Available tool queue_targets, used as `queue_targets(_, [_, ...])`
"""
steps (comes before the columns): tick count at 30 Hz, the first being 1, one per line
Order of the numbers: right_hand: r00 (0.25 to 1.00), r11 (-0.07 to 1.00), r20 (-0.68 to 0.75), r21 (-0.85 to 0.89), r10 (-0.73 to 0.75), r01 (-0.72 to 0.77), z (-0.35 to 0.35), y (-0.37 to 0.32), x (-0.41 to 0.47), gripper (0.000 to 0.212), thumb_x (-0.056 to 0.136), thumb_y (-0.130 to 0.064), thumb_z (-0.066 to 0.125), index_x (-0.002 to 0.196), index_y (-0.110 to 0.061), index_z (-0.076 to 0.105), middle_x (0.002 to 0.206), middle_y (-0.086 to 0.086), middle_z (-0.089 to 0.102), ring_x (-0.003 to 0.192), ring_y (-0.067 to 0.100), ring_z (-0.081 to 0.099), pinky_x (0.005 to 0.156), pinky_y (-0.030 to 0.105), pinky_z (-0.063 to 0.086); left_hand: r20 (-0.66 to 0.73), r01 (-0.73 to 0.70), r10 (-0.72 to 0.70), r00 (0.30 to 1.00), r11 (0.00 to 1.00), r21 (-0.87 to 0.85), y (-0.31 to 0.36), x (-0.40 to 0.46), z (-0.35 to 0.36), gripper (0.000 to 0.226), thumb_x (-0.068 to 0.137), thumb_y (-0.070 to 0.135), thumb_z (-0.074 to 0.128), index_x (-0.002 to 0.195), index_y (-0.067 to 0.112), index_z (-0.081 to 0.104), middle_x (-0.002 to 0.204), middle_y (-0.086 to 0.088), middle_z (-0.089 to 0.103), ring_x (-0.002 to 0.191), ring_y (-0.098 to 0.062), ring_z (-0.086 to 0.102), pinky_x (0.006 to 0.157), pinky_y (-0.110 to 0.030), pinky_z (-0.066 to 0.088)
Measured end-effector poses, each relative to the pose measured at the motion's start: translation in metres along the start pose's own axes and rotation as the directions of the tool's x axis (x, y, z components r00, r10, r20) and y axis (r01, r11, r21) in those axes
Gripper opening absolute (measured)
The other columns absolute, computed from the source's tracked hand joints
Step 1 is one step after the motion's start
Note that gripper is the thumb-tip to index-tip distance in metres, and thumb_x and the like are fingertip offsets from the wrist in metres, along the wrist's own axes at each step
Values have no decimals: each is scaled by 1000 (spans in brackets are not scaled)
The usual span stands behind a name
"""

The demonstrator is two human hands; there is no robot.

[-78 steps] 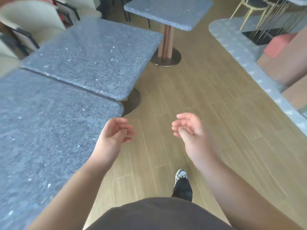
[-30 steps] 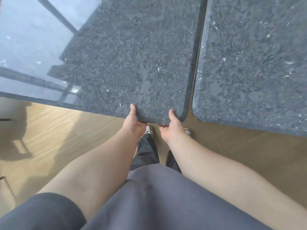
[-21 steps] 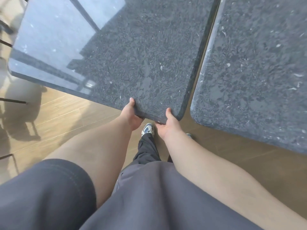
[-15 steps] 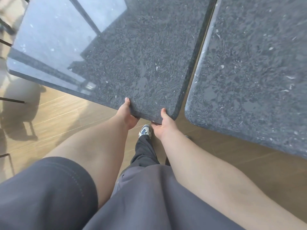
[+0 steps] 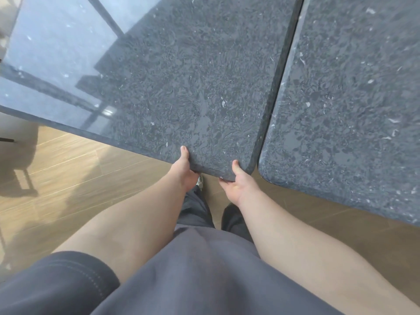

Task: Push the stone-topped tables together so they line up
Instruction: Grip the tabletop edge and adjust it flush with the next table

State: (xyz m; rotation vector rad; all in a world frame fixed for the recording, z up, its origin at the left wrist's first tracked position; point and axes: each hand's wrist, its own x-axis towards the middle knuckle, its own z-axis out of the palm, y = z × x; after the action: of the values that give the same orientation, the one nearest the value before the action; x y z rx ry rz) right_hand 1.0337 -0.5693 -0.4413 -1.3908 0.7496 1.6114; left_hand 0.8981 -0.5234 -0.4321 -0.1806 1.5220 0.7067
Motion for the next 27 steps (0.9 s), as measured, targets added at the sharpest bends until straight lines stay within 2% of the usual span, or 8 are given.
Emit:
queue_targets(3, [1000,999,-3,-33,1,-1,1,1,-4,58,93,-24,69,141,-6,42,128,17,60,113,34,61,105,50,48,-21,90,-89,996,995,49,5,12,-14,75,85,62,65,137,9,54,126,-8,68,115,-28,67,105,-41,50])
queue_targets(5, [1000,997,-11,-82,9,-10,0,-1,-9,58,92,-26,69,141,-8,43,134,16,58,120,35,59,108,50,45,-5,132,-132,991,990,56,11,14,-19,72,87,59,65,136,8,51,133,-10,63,119,-29,63,106,-41,49])
queue_targets(8, [999,973,-30,-228,35,-41,-2,-8,-17,57,96,-27,65,145,-11,40,144,17,50,126,38,55,110,49,42,46,160,-173,984,966,205,19,3,-25,75,91,60,59,143,9,42,144,-14,52,132,-33,53,110,-46,44])
queue_targets(12, [996,898,-50,-431,75,-89,-4,-27,-41,56,102,-15,50,152,-6,27,150,33,35,130,41,51,105,49,44,52,131,-166,985,907,401,34,-18,-38,35,104,27,47,127,1,46,137,-25,52,118,-40,59,108,-52,44])
queue_targets(14, [997,861,-32,-502,70,-77,-5,-35,-58,57,102,-13,47,152,0,23,149,34,36,129,40,52,103,47,46,67,108,-153,986,892,439,38,-37,-41,27,104,19,43,124,1,41,132,-24,53,119,-39,60,105,-51,47])
queue_targets(17, [998,838,63,-546,20,18,-4,-47,-82,50,102,-13,43,148,2,32,148,24,44,123,35,56,99,45,49,133,-22,-49,990,875,484,41,-61,-44,24,103,15,44,123,2,52,123,-17,64,109,-32,67,93,-45,54])
queue_targets(20, [984,820,164,-553,-65,146,5,-59,-108,36,103,-12,42,137,0,47,133,19,57,114,30,60,97,43,51,186,-187,109,976,862,471,43,-81,-42,20,102,12,46,117,6,59,118,-16,68,102,-30,69,92,-45,56])
queue_targets(27, [880,600,421,-652,-223,464,32,-81,-173,20,100,-4,43,107,-8,61,91,8,67,82,21,66,79,34,56,232,-444,379,896,800,404,48,-146,-34,16,96,0,51,106,9,61,99,-11,70,91,-26,69,82,-39,54])
